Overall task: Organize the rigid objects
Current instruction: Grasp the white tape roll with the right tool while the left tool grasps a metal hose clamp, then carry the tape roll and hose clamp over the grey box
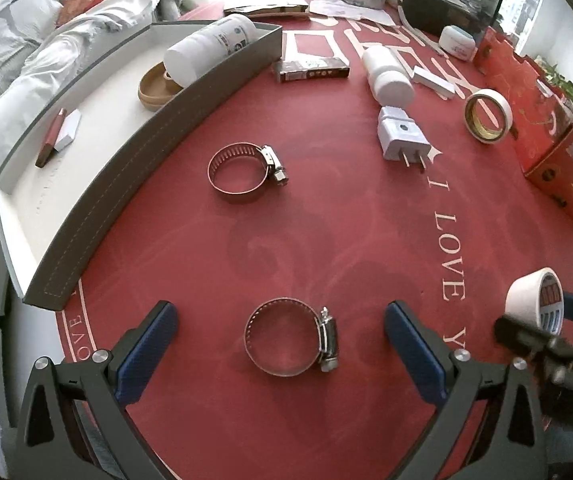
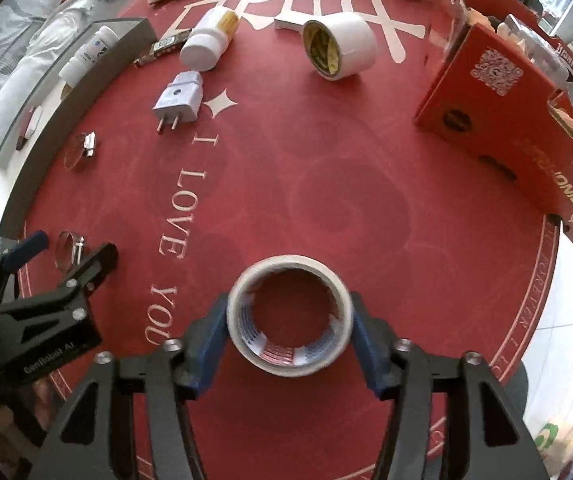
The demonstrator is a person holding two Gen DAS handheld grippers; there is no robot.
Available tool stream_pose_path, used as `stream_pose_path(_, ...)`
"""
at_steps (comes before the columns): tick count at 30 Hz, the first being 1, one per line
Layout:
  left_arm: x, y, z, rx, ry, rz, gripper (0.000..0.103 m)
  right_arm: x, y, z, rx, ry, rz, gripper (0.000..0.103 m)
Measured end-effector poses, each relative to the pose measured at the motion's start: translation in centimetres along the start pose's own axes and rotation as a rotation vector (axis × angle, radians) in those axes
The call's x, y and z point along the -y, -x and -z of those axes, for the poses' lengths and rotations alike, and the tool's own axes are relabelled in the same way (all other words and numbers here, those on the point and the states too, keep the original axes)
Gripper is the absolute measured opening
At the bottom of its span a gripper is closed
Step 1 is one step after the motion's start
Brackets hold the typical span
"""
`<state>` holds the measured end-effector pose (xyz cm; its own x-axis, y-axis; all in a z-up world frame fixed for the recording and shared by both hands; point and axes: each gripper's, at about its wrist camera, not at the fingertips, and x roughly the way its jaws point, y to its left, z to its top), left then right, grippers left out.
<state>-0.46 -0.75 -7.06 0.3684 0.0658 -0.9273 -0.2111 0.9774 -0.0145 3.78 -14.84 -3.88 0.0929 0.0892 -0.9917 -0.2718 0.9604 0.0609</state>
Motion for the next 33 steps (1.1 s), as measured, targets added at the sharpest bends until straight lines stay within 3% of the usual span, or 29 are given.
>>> stream_pose_path(2, 0.0, 0.1, 0.2, -0.001, 0.008, -0.003, 0.103, -0.6, -0.3, 0.1, 0.006, 0.012, 0.005, 0.083)
stream_pose_path(4, 0.0, 0.1, 0.2, -0.006, 0.012, -0.005, 0.103, -2.1, -0.8, 0.0, 0.017, 0.048, 0.064, 0.083)
stream_pose_path(11, 0.2, -0.4, -0.4, -0.021, 0.021, -0.013, 0.103, -2.3, -1.1, 1.1, 0.033, 0.038, 0.072, 0.084)
stream_pose_path(13, 0.2, -0.4, -0.5, -0.039, 0.025, -0.013, 0.102, -1.4, -0.9, 1.9, 0.029, 0.028, 0.075, 0.080)
stream_pose_path(15, 0.4, -0.2, -0.4, -0.048, 0.016, -0.008, 0.096, -0.6, -0.2, 2.3, 0.034, 0.023, 0.076, 0.061)
stream_pose_path(18, 1.3, 0.5, -0.2, -0.036, -0.034, 0.015, 0.074, 0.5, 0.5, 2.4, 0.030, 0.015, 0.068, 0.054)
stream_pose_path(20, 1.8, 1.0, 0.0, -0.032, -0.069, 0.031, 0.044, 0.9, 0.6, 2.8, 0.028, 0.003, 0.062, 0.054)
stream_pose_path(26, 1.6, 1.7, 0.0, -0.087, -0.044, 0.066, 0.044, 2.4, 1.4, 4.5, 0.027, -0.055, 0.019, 0.054)
stream_pose_path(33, 0.7, 6.8, -2.6, 0.009, 0.032, 0.049, 0.044, 3.0, 5.7, 3.9, 0.115, -0.088, -0.055, 0.054)
